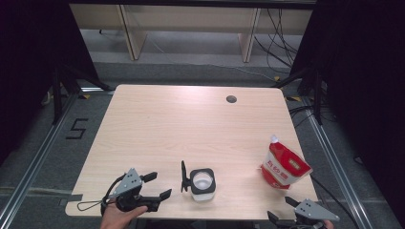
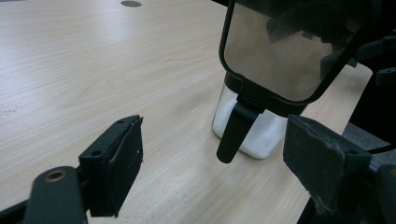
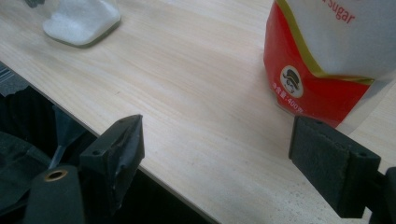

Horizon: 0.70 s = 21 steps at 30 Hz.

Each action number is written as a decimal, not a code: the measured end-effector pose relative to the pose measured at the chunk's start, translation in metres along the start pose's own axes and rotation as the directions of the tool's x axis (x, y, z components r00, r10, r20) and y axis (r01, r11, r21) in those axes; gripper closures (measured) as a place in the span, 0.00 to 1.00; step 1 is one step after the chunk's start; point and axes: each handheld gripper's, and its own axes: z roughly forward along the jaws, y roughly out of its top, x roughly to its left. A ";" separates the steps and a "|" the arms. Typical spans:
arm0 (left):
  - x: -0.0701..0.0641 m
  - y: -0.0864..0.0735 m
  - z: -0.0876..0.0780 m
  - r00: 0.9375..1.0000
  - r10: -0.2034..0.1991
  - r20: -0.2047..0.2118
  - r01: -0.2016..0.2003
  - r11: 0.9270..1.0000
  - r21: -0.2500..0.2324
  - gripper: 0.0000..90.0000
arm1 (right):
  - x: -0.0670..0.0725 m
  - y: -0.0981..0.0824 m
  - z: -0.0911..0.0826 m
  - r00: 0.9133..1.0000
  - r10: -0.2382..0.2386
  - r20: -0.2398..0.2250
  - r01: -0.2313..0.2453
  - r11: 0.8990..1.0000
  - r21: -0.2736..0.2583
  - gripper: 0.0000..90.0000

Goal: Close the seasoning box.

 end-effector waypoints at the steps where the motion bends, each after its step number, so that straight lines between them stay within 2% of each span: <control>1: 0.000 0.001 -0.001 1.000 0.013 -0.001 -0.013 1.000 -0.001 0.22 | -0.001 0.000 0.001 0.999 -0.032 0.005 0.032 0.999 -0.005 0.21; 4: -0.003 0.004 -0.001 1.000 0.009 0.007 -0.009 1.000 -0.003 0.24 | -0.001 0.000 0.002 1.000 -0.024 0.002 0.024 1.000 -0.007 0.21; 5: -0.004 0.004 0.000 1.000 0.026 0.014 -0.026 1.000 0.001 0.28 | -0.002 0.000 0.002 1.000 -0.027 0.001 0.027 1.000 -0.003 0.21; 7: -0.006 0.005 0.001 0.998 0.055 0.015 -0.055 0.998 -0.002 0.40 | -0.002 0.000 0.002 1.000 -0.030 0.002 0.030 1.000 0.004 0.21; 9: -0.009 0.005 0.001 0.998 0.066 0.010 -0.067 0.998 0.006 0.51 | -0.001 0.000 0.003 0.999 -0.034 -0.003 0.034 0.999 -0.001 0.21; 10: -0.009 0.006 0.000 0.996 0.092 0.009 -0.092 0.996 0.008 0.57 | -0.001 0.000 0.002 1.000 -0.025 -0.010 0.025 1.000 0.006 0.21; 12: -0.011 0.006 0.000 0.996 0.090 0.014 -0.090 0.996 -0.016 0.68 | 0.001 0.000 0.003 1.000 -0.018 -0.010 0.018 1.000 0.007 0.21; 13: -0.010 0.006 -0.001 0.994 0.108 0.011 -0.107 0.994 -0.027 0.74 | 0.000 0.000 0.003 1.000 -0.024 -0.008 0.024 1.000 0.002 0.21; 14: -0.010 0.007 -0.001 0.994 0.109 0.005 -0.109 0.993 -0.032 0.80 | 0.004 0.000 0.003 1.000 0.010 -0.005 -0.010 1.000 0.009 0.21; 15: -0.011 0.007 -0.001 0.995 0.104 0.003 -0.104 0.994 -0.042 0.86 | 0.004 0.000 0.003 1.000 0.001 -0.006 -0.001 1.000 0.008 0.21; 16: -0.011 0.008 -0.002 0.994 0.110 0.001 -0.109 0.993 -0.045 0.92 | 0.002 0.000 0.003 0.999 -0.032 -0.006 0.032 0.999 0.011 0.21; 17: -0.012 0.009 -0.003 0.992 0.126 0.001 -0.126 0.991 -0.049 0.96 | 0.004 0.000 0.003 1.000 -0.014 -0.001 0.014 1.000 0.011 0.21; 18: -0.013 0.009 -0.003 0.991 0.131 0.007 -0.130 0.990 -0.058 0.99 | 0.004 0.000 0.003 1.000 -0.012 -0.003 0.012 1.000 0.012 0.21; 19: -0.016 0.010 -0.003 0.990 0.138 0.008 -0.137 0.989 -0.060 0.99 | 0.004 0.000 0.004 1.000 -0.012 -0.004 0.012 1.000 0.014 0.21; 20: -0.018 0.011 -0.004 0.988 0.156 0.009 -0.155 0.986 -0.057 0.99 | 0.003 0.000 0.004 0.999 -0.033 -0.007 0.033 0.999 0.010 0.21; 21: -0.020 0.012 -0.004 0.987 0.160 0.013 -0.159 0.986 -0.058 0.99 | 0.004 0.000 0.004 1.000 -0.029 -0.001 0.029 0.999 0.013 0.21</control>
